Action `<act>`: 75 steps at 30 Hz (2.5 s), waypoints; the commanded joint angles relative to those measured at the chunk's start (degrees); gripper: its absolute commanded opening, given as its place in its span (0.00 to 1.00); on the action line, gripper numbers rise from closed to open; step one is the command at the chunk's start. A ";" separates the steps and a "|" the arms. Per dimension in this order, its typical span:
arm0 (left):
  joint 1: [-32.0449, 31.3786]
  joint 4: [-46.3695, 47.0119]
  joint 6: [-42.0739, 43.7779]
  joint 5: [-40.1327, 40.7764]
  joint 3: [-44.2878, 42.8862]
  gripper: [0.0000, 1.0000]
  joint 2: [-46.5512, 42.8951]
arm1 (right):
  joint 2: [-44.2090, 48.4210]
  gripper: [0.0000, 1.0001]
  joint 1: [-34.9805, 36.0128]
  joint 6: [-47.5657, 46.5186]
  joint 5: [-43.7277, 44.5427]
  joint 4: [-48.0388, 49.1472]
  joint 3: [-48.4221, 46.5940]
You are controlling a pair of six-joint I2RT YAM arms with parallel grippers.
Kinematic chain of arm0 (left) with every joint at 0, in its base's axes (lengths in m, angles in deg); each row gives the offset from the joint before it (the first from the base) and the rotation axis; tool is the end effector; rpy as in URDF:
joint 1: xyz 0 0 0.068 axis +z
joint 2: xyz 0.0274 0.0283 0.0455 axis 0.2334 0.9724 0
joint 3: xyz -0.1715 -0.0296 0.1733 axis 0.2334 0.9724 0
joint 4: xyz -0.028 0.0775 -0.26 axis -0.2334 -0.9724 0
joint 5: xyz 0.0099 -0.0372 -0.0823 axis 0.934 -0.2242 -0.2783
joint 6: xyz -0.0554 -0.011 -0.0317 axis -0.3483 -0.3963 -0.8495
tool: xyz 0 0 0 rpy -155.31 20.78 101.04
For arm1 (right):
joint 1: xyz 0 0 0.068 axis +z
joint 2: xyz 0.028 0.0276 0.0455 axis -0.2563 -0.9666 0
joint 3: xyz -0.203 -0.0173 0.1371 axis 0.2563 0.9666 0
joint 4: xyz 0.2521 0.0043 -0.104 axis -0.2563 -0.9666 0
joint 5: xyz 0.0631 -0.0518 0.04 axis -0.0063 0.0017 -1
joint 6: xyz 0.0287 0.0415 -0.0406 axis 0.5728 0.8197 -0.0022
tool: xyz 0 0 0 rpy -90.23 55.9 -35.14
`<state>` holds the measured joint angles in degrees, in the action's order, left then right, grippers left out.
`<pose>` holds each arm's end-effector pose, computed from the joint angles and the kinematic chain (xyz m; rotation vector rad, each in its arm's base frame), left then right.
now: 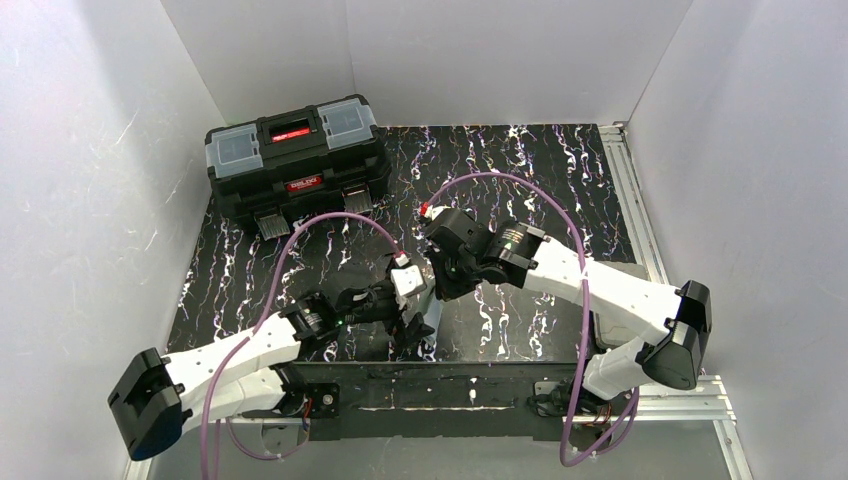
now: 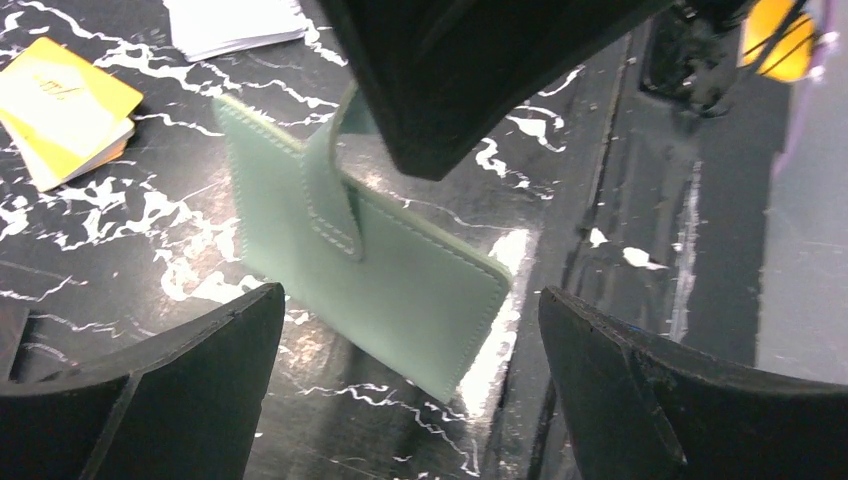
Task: Put the credit cards into the card holder
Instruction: Open the card holder at the center of the board.
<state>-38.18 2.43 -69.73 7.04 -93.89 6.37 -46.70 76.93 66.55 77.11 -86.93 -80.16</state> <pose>0.1438 -0.2109 0.2131 1.1331 1.5681 -0.8992 0.1560 0.2808 0.2938 -0.6154 2.5031 0.5056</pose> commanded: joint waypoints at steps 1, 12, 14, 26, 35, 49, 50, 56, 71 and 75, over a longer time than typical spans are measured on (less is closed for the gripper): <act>-0.52 3.14 4.54 8.14 0.39 0.98 0.83 | 0.43 0.01 0.57 1.03 0.54 -0.41 -2.27; -0.38 -3.76 5.90 10.11 -0.55 0.57 -4.27 | 1.80 0.01 0.81 -1.34 -3.97 -1.41 -1.42; -0.35 -4.84 5.17 8.20 -0.43 0.46 -5.62 | 1.92 0.01 0.78 -2.56 -8.22 -0.77 -1.88; 4.83 -17.84 10.35 -12.04 -4.90 0.08 -6.46 | -1.10 0.01 0.19 -9.89 -31.99 0.97 -1.10; 8.17 -19.21 18.35 -16.68 -7.15 0.11 7.15 | -6.77 0.01 -5.95 -9.68 -41.80 7.82 5.91; 10.66 -7.95 20.63 -8.41 -4.82 0.98 7.01 | -12.86 0.01 -13.06 -8.81 -44.95 18.21 16.77; 10.65 -8.03 21.23 -9.65 -4.28 0.98 5.39 | -13.04 0.01 -13.71 -8.65 -44.92 18.86 17.32; 9.90 -14.65 30.95 -21.69 0.05 0.98 -2.97 | -12.45 0.01 -16.90 -7.60 -43.84 21.78 21.59; 7.64 -19.30 55.46 -22.05 8.64 0.98 -9.69 | -10.56 0.01 -17.13 -4.58 -39.59 25.25 30.73; 6.65 -15.81 56.55 -20.10 10.48 0.98 -9.31 | -9.50 0.01 -17.02 -3.62 -39.35 26.54 32.52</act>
<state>-30.58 -15.30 -17.03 -12.89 -85.28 -2.88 -58.92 59.60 61.37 37.39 -62.77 -49.17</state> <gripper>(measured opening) 0.981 0.056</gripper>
